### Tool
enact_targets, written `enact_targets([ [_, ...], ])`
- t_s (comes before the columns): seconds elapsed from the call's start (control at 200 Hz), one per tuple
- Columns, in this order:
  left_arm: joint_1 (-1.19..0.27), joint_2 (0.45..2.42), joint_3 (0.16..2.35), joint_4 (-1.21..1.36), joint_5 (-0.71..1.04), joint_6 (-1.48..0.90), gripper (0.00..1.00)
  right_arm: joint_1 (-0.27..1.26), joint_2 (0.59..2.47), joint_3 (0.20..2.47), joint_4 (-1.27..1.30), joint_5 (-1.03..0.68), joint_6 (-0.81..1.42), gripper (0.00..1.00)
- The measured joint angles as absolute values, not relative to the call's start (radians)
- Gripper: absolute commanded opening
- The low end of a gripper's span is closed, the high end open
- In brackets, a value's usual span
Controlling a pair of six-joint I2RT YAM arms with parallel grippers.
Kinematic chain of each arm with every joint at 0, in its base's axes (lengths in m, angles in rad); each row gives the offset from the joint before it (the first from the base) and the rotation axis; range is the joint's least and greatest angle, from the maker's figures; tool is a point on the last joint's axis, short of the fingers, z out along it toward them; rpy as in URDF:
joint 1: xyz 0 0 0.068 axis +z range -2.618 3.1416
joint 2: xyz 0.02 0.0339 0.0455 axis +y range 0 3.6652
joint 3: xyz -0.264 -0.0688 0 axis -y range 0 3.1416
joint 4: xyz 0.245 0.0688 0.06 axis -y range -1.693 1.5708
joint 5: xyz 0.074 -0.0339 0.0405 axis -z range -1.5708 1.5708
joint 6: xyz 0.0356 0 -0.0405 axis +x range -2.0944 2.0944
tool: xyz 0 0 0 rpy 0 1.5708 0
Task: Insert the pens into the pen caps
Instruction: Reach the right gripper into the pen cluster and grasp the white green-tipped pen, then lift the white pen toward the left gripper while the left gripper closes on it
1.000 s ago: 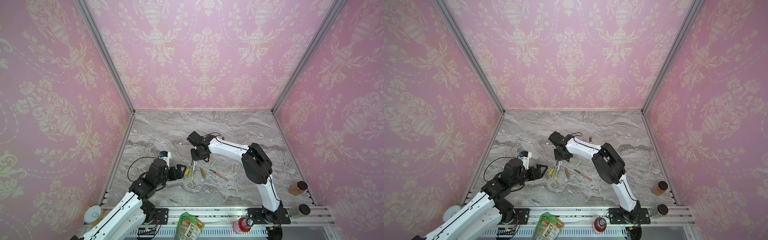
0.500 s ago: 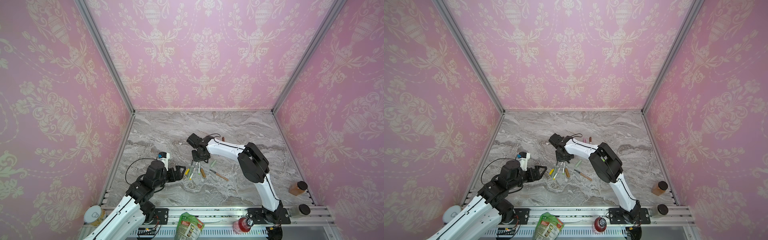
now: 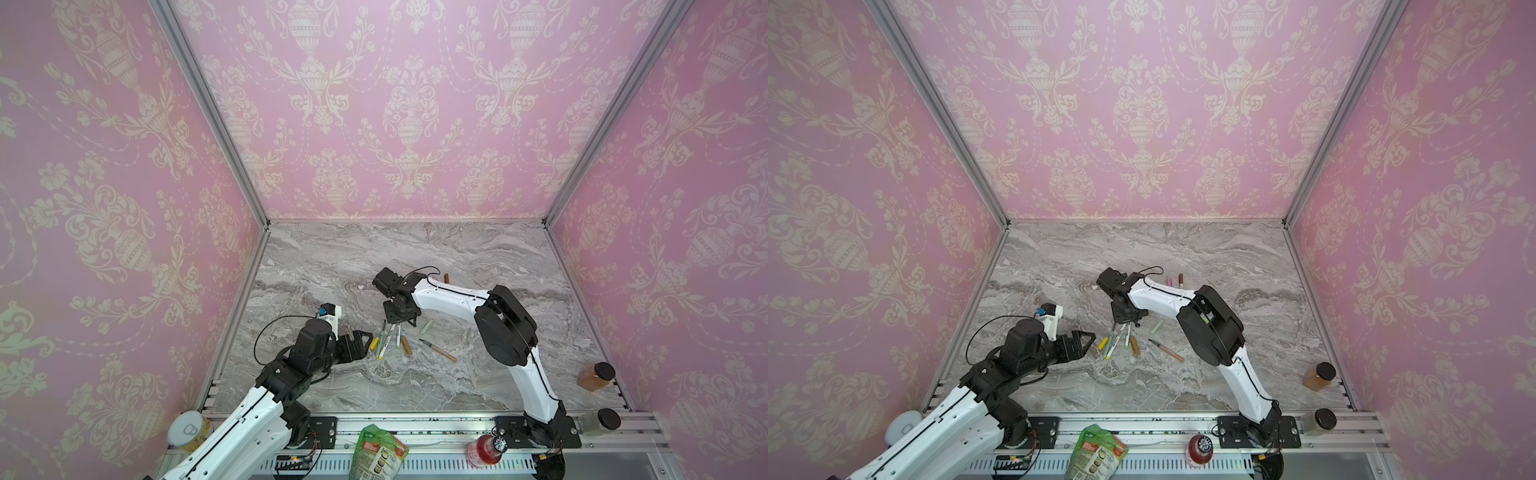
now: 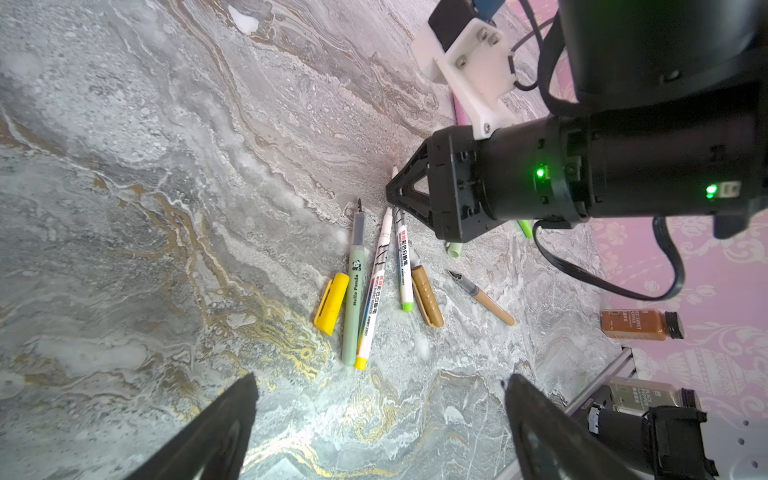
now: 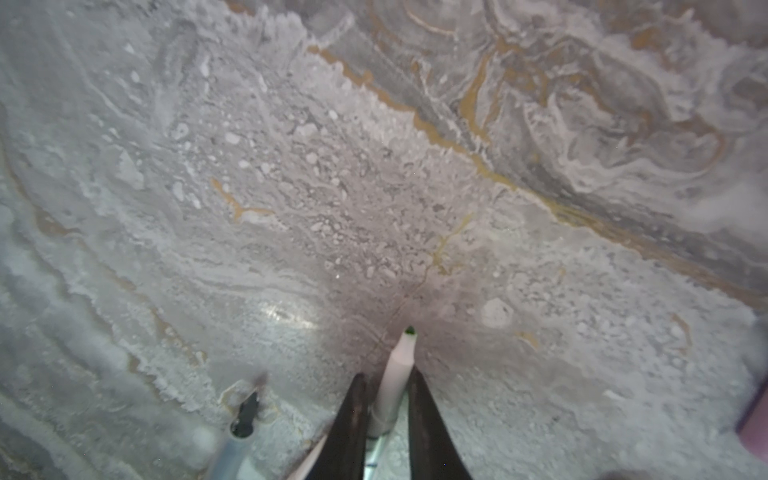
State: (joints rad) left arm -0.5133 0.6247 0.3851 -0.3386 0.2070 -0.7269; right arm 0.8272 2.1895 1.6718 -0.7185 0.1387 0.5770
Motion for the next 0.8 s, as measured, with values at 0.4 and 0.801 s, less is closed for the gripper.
enact_targets([
  [0.4,-0.513,0.635,0.385,-0.339,0.206,-0.719,0.95,0.775,2.126,1.555,-0.551,0.020,0.649,0.07],
  [0.801,-0.513,0.638,0.386,-0.204,0.355,-0.704,0.93,0.729,1.736,1.345,-0.259,-0.174,0.717,0.06],
])
